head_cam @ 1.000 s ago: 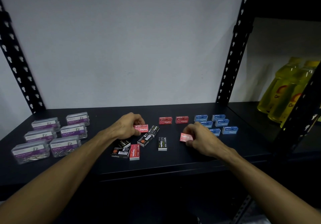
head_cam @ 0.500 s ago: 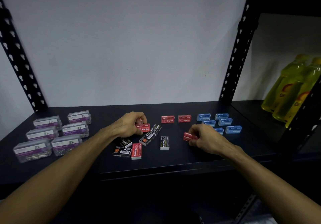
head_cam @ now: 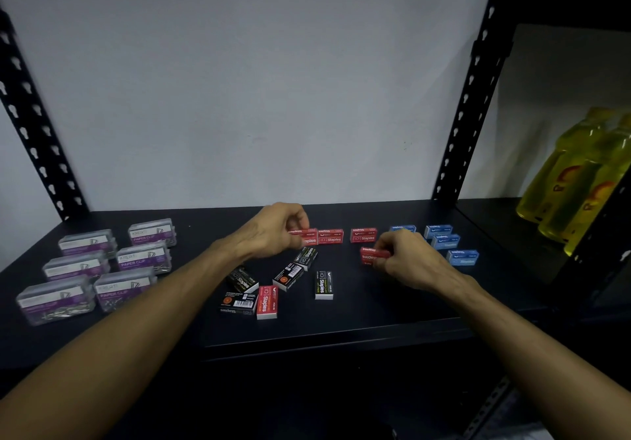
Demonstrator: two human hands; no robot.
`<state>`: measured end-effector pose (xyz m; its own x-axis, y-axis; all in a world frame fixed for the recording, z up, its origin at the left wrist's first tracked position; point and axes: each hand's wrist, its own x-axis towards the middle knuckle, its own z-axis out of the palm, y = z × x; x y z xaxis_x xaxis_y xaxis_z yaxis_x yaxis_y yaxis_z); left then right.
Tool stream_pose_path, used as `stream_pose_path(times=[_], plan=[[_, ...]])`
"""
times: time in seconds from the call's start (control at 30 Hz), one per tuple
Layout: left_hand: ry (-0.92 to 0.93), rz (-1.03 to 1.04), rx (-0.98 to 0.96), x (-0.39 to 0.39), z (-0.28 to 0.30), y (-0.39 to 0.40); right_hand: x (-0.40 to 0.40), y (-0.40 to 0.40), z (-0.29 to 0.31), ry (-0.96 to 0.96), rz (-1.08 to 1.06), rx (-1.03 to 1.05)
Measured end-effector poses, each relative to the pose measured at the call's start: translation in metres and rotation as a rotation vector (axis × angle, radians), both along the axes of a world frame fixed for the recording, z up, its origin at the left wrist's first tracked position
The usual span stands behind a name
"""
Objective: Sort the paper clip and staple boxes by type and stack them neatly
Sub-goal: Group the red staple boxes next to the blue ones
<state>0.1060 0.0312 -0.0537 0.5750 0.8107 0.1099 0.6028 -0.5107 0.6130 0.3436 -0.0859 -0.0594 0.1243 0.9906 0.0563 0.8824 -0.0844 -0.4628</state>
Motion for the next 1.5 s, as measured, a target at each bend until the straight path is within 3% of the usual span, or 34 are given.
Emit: stream_pose_path(times=[0.47,0.8,1.2,1.5], plan=[[0.106,-0.028,0.051,0.055,-0.030,-0.004,0.004,0.017,0.000,0.022,-0.007,-0.065],[0.168,-0.066,0.123,0.046,-0.038,-0.003,0.008,0.021,-0.005,0.022,-0.045,0.122],[0.164,-0.044,0.117,0.053,-0.034,0.002,0.008,0.043,-0.011,-0.385,0.114,0.054],[0.104,-0.011,0.130,0.064,-0.038,0.000,0.010,0.057,-0.016,-0.383,0.165,0.040]])
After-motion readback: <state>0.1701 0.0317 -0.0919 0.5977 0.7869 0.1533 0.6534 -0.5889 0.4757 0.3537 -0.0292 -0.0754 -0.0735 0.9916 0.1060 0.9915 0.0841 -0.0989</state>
